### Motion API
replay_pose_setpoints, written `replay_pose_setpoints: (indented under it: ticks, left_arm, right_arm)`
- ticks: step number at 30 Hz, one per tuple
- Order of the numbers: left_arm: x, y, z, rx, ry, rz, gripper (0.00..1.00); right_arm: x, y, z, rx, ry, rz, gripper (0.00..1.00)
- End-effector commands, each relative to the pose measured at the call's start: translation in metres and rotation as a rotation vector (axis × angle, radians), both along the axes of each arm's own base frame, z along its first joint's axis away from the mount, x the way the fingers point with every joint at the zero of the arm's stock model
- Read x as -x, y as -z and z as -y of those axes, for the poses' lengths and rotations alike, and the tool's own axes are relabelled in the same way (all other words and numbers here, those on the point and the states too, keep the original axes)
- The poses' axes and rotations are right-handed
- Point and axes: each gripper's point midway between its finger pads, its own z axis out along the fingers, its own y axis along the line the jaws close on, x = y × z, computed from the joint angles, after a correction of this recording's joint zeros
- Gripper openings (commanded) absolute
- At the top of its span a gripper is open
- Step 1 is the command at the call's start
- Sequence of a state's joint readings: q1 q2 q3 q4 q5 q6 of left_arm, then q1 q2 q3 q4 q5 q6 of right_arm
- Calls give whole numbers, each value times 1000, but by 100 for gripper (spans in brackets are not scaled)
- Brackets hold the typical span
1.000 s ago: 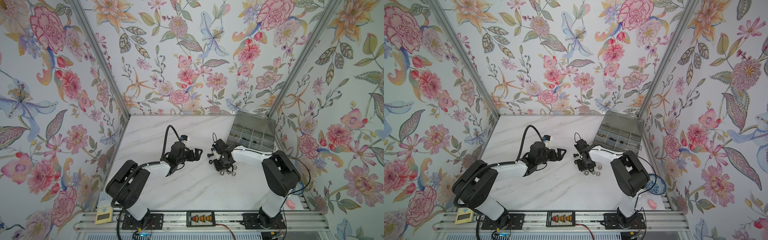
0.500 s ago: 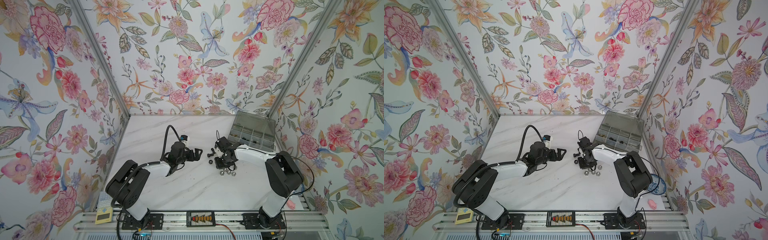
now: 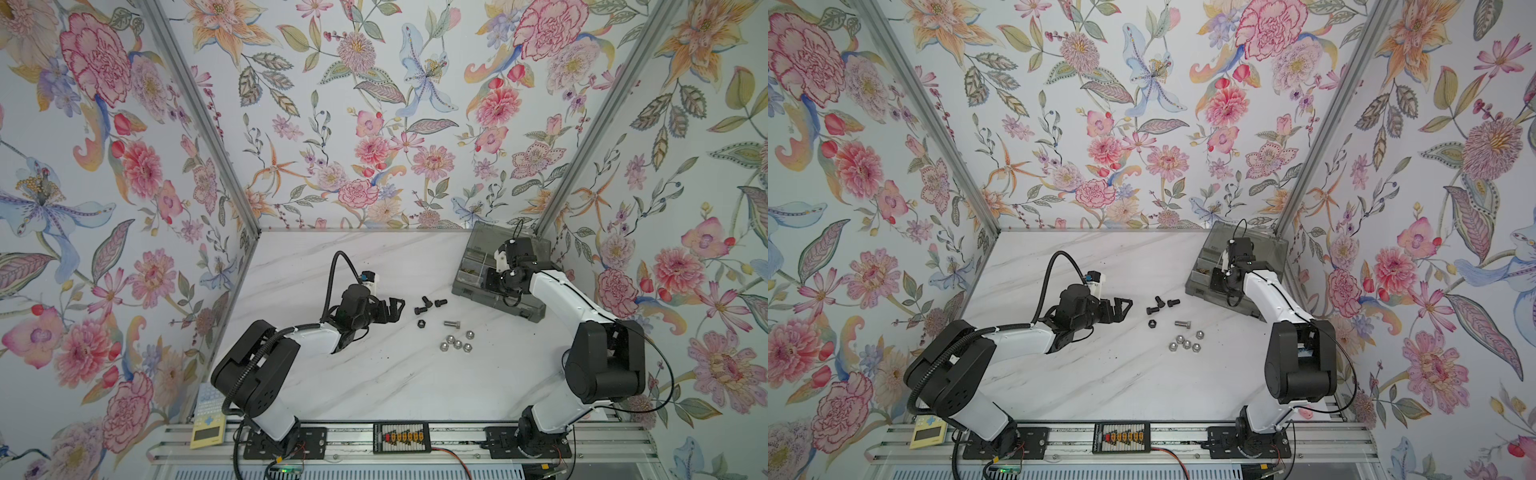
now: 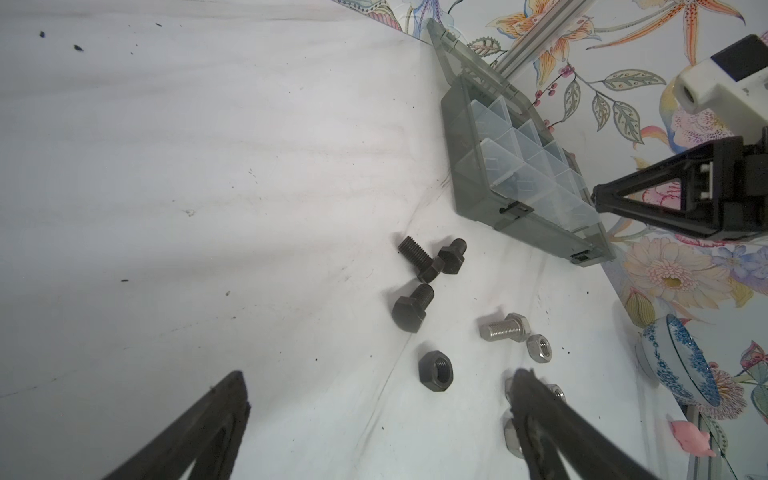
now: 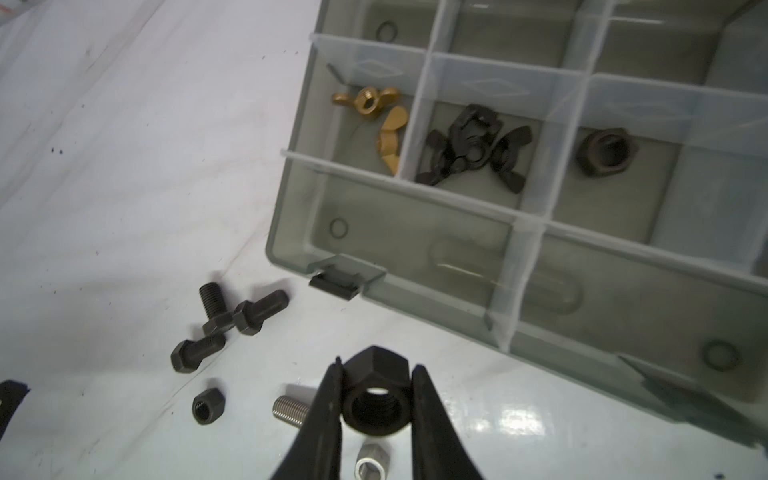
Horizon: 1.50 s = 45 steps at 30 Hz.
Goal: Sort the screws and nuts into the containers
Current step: 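Lift the black hex nut with the right gripper and carry it to the box, then open the right gripper to drop the nut into the middle compartment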
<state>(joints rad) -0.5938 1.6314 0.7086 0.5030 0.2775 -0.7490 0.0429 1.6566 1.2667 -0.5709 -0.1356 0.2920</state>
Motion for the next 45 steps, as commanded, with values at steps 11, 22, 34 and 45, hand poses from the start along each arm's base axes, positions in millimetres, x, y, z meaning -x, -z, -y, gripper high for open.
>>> replay_pose_setpoints:
  ticks: [11, 22, 34, 45]
  left_arm:
    - [-2, -15, -6, 23, -15, 35, 99]
    - [-2, -17, -8, 21, -28, 38, 99]
    - [-3, -16, -9, 23, -31, 39, 99]
    - [-2, -17, -10, 24, -34, 41, 100]
  right_arm:
    - [-58, 25, 86, 14, 232, -38, 3]
    - [-79, 45, 104, 21, 255, -61, 10]
    - [-87, 48, 106, 20, 244, -66, 26]
    - [-80, 37, 101, -7, 216, -56, 32]
